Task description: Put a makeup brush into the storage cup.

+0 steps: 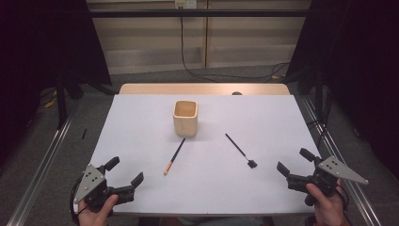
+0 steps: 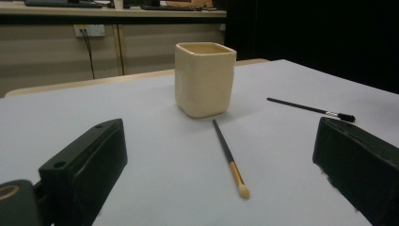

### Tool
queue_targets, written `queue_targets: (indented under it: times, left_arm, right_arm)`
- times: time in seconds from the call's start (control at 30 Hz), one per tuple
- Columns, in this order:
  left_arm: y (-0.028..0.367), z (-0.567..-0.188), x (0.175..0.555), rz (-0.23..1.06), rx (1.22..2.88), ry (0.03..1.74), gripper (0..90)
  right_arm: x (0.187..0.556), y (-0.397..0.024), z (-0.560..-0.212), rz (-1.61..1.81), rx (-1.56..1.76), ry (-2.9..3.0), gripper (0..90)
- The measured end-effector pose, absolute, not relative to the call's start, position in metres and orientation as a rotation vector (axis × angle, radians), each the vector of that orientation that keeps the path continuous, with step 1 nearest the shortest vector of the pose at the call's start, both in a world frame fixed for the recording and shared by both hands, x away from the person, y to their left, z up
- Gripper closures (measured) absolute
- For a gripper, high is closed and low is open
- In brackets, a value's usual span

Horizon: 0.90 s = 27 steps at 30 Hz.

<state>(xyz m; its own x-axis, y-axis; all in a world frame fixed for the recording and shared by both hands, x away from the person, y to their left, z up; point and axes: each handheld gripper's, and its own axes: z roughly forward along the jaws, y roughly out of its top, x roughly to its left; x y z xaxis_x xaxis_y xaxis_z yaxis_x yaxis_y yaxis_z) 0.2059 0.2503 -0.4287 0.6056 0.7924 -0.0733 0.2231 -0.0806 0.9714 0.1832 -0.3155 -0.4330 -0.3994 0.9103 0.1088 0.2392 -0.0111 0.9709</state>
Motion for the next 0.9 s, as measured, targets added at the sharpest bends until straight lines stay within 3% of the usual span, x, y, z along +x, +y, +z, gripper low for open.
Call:
queue_targets:
  times: [0.9]
  left_arm:
    - [0.234, -0.42, 0.215, 0.561, 1.682, 0.774, 4.9]
  right_arm:
    - [0.181, -0.312, -0.433, 1.472, 1.163, 1.707, 0.5]
